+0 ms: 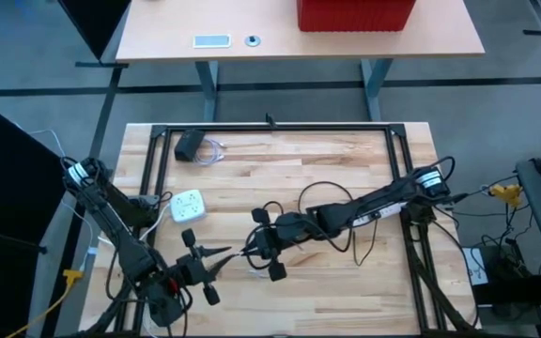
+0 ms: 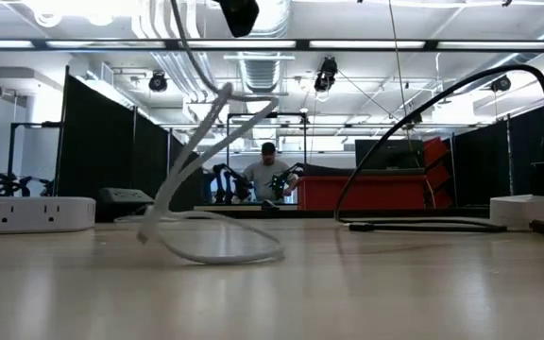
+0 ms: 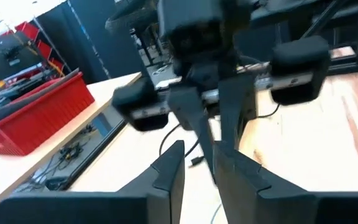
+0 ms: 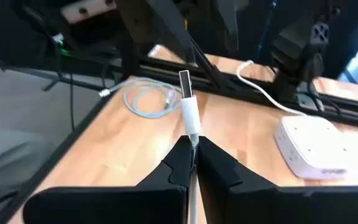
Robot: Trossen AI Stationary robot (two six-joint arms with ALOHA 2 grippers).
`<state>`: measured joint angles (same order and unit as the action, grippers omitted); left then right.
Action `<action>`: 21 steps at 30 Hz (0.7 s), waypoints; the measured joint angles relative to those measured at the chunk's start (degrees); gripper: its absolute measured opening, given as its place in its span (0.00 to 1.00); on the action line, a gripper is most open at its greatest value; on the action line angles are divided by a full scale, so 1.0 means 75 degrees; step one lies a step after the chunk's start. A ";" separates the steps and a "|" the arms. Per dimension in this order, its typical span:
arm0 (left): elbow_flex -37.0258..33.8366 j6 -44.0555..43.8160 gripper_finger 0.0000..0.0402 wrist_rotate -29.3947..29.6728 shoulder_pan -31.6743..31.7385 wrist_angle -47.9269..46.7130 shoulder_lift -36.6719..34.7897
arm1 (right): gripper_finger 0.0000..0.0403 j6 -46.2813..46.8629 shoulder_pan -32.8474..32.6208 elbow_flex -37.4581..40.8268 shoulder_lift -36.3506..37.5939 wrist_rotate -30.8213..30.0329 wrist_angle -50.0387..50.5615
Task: Insert USB
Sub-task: Insert the white charger cable into the left white outlet extension
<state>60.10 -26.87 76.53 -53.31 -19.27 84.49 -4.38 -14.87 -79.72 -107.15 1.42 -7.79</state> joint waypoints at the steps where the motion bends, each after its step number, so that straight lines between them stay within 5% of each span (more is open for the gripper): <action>1: 0.0000 -0.0153 0.18 -0.0017 0.0032 -0.0087 0.0000 | 0.01 0.0000 0.0000 0.0000 0.0000 -0.0128 0.0107; 10: -0.0006 -0.0362 0.17 -0.1590 0.0846 -0.0093 0.0196 | 0.01 -0.0022 0.0020 0.0000 -0.0008 -0.0996 0.0721; 21: -0.0012 -0.0292 0.18 -0.1759 0.1051 -0.0149 0.0318 | 0.01 -0.0017 0.0032 0.0000 -0.0015 -0.1004 0.1013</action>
<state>60.01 -29.06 63.34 -45.43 -20.39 86.87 -4.51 -14.63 -79.72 -107.26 -6.11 -0.19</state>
